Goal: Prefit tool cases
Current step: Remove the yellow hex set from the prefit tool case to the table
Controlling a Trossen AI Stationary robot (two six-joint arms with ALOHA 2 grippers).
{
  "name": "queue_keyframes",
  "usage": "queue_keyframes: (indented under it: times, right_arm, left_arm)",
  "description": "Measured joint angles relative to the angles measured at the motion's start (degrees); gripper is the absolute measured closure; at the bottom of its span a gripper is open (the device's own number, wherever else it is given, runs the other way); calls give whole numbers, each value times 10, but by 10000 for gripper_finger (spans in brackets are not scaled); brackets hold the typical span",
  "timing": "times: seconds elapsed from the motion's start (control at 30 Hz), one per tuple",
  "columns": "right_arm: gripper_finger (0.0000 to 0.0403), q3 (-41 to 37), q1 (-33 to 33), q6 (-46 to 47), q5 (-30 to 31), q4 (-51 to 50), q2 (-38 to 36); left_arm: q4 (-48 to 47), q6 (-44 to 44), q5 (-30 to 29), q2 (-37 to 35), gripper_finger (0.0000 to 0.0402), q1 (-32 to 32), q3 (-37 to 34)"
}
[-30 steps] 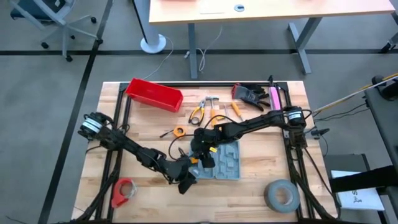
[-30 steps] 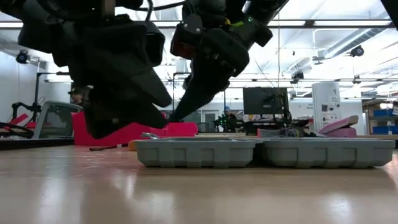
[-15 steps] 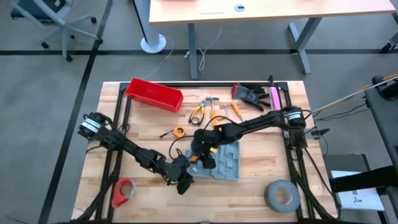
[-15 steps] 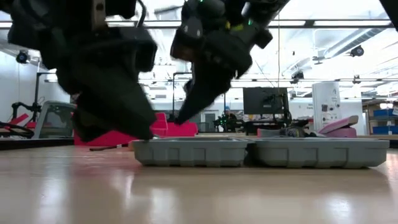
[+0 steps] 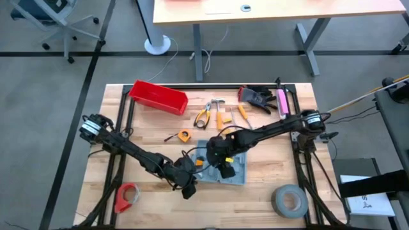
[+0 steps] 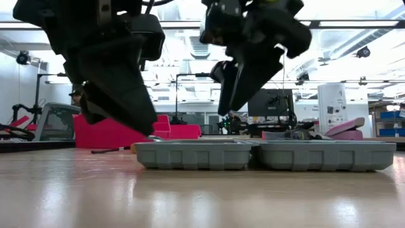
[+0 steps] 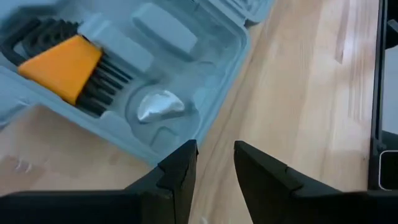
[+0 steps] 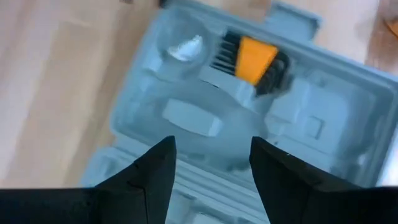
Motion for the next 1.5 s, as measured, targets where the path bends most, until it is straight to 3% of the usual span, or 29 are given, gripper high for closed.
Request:
queue_keyframes:
  times: [0.37, 0.73, 1.03, 1.37, 1.5]
  right_arm:
    - [219, -26, 15, 46, 48, -10, -81]
    - [219, -151, 44, 128, 108, 5, -178]
    - [219, -244, 71, 208, 109, 70, -190]
    - [219, -255, 118, 268, 109, 76, -190]
    - [220, -255, 141, 293, 110, 84, -190]
  left_arm:
    - [-10, 14, -2, 0, 286, 8, 0]
    - [-10, 40, -2, -11, 286, 41, 0]
    - [-40, 76, 5, -18, 286, 80, 20]
    - [-163, 148, 34, -13, 286, 137, 72]
    - [-167, 163, 44, -13, 286, 154, 74]
